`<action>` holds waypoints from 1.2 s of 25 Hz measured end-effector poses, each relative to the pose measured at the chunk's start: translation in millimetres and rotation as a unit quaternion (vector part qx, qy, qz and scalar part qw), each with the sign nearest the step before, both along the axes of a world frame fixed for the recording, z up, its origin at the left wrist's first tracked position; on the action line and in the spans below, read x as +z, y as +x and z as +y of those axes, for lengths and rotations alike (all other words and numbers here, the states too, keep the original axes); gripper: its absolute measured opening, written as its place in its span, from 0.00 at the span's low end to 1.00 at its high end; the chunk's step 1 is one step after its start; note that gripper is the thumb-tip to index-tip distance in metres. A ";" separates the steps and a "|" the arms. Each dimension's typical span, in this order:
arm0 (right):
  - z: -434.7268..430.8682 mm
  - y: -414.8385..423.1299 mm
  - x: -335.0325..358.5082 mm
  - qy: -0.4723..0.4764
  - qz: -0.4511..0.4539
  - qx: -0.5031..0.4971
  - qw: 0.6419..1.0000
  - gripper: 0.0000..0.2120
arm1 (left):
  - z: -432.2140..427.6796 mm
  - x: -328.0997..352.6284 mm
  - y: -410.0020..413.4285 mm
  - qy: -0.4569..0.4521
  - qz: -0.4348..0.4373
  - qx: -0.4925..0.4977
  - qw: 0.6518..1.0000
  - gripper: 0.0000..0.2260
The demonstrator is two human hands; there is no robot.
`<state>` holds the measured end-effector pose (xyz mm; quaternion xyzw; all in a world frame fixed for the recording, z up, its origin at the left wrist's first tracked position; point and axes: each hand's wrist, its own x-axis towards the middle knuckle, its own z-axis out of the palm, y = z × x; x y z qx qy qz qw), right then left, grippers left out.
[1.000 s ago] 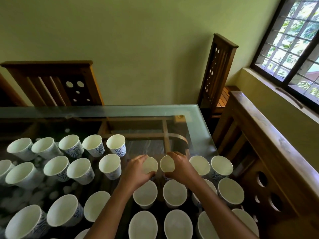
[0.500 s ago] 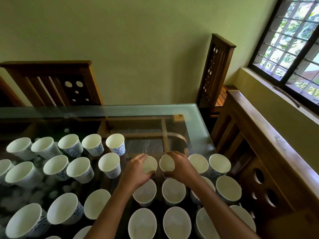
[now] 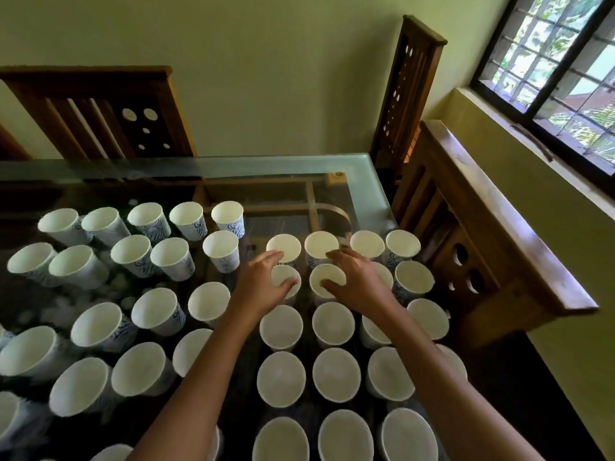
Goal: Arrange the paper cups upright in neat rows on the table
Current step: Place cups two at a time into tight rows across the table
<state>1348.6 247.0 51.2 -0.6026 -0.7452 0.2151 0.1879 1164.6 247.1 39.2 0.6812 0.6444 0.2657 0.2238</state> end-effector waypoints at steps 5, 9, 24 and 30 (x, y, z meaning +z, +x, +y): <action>-88.9 8.1 10.4 -0.007 -0.010 0.008 1.000 0.26 | -86.7 11.8 6.1 -0.004 0.006 -0.053 0.999 0.25; -157.1 19.1 19.4 0.001 -0.001 0.020 1.000 0.24 | -165.2 16.1 15.1 -0.005 -0.010 -0.038 0.999 0.25; -322.6 67.1 -18.0 -0.046 -0.032 -0.005 0.998 0.27 | -335.2 -25.0 51.0 -0.060 0.025 -0.052 0.997 0.27; -325.9 71.2 -24.8 -0.063 -0.031 -0.052 0.996 0.32 | -322.6 -24.0 63.3 -0.072 0.066 -0.075 0.992 0.31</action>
